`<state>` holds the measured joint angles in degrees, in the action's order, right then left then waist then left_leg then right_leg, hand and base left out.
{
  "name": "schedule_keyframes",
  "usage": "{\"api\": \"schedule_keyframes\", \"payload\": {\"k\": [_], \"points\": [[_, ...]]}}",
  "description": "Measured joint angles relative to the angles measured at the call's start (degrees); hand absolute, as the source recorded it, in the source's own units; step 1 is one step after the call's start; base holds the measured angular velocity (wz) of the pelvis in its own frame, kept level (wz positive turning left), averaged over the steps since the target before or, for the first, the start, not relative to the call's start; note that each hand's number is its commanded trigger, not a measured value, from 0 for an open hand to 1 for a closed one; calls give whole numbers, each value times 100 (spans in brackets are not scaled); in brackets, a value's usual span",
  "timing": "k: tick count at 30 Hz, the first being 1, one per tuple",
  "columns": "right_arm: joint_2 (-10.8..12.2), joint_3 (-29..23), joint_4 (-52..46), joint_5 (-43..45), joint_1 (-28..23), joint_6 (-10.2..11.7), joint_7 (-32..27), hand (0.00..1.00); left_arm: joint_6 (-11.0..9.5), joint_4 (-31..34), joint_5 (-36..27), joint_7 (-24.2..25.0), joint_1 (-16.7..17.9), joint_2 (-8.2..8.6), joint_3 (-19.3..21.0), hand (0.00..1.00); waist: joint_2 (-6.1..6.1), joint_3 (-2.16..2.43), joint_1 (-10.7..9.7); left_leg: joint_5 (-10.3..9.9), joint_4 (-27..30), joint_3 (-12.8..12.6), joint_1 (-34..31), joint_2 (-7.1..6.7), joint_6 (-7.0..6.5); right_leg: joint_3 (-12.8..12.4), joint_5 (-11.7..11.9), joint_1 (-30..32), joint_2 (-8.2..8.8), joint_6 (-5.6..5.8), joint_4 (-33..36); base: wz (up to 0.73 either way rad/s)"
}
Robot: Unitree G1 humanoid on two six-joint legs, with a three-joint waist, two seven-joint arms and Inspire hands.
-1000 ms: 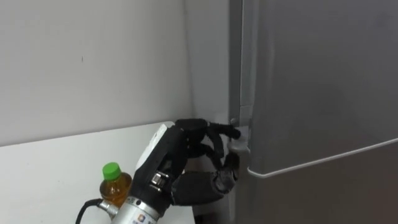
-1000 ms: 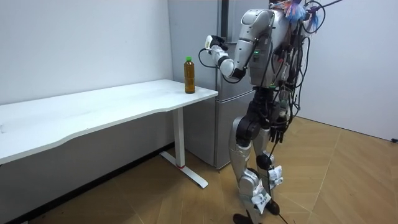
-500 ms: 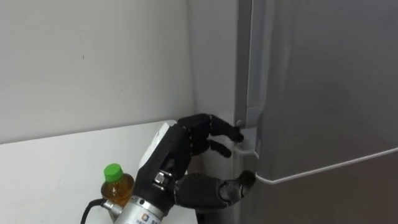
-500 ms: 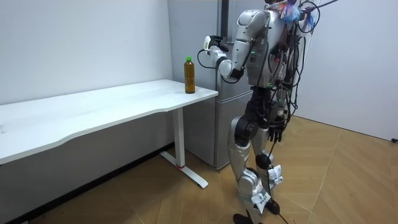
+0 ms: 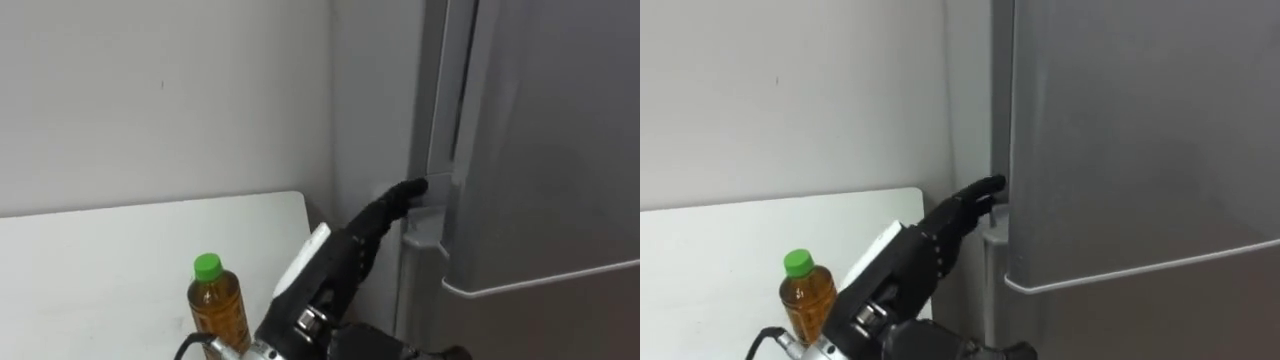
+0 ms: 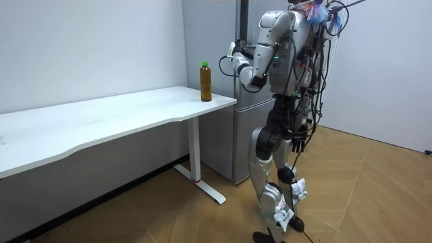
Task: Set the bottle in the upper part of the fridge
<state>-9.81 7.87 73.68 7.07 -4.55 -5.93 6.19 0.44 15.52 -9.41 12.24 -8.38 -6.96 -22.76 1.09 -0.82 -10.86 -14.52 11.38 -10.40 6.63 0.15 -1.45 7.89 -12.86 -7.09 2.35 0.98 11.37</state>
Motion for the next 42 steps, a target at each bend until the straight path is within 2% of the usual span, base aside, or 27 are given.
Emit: {"api": "schedule_keyframes", "payload": {"k": [5,17,19,29,31,35,36,37,39,42], "points": [[-1,106,12,-10,10,0,0,0,88,-2,28,-69,-1,-10,69,0,6,-6,-3,13,18,-35,-7,5,-17,15,1,-35,-3,2,-72,-4],[-60,224,30,4,31,21,136,0,86,24,726,-97,-26,-20,67,0,39,-4,-9,15,35,-51,-13,3,-20,4,1,-27,6,2,-62,0],[-96,222,31,22,65,21,182,0,147,142,921,-95,-26,-44,65,0,88,28,-13,15,34,-53,-45,3,-20,0,1,13,5,2,-66,0],[-151,477,69,-50,115,124,131,0,215,490,2184,-61,-56,-119,-7,0,124,23,5,15,29,-29,-43,2,-20,-4,2,4,1,2,-76,0],[-179,464,147,-50,168,154,137,0,213,676,2653,-48,-83,-167,-8,0,166,16,11,15,29,-33,-56,0,-20,2,2,13,6,2,-76,0],[-188,461,303,-49,229,231,140,0,199,904,3166,-45,-93,-225,-23,0,184,4,11,15,27,-18,-9,4,-20,10,2,-40,4,2,-75,0],[-197,461,361,-49,250,271,141,0,194,982,3300,-42,-93,-294,-23,0,187,-7,16,15,27,-17,-14,3,-20,8,2,-30,4,2,-75,0],[-198,465,443,-51,286,297,146,0,191,1083,3384,-31,-95,-374,-18,0,233,0,32,15,25,-20,-17,3,-20,4,2,-20,2,3,-76,-4],[-202,462,502,-76,295,354,146,0,190,1275,3384,-25,-97,-457,-5,0,237,-21,34,15,24,-21,-34,2,-20,14,1,-5,3,3,-81,0],[-231,458,526,-130,273,358,158,0,101,1584,3369,-12,-118,-618,87,0,277,-19,67,15,26,-23,-41,3,-20,-6,2,9,-3,3,-77,0]]}}
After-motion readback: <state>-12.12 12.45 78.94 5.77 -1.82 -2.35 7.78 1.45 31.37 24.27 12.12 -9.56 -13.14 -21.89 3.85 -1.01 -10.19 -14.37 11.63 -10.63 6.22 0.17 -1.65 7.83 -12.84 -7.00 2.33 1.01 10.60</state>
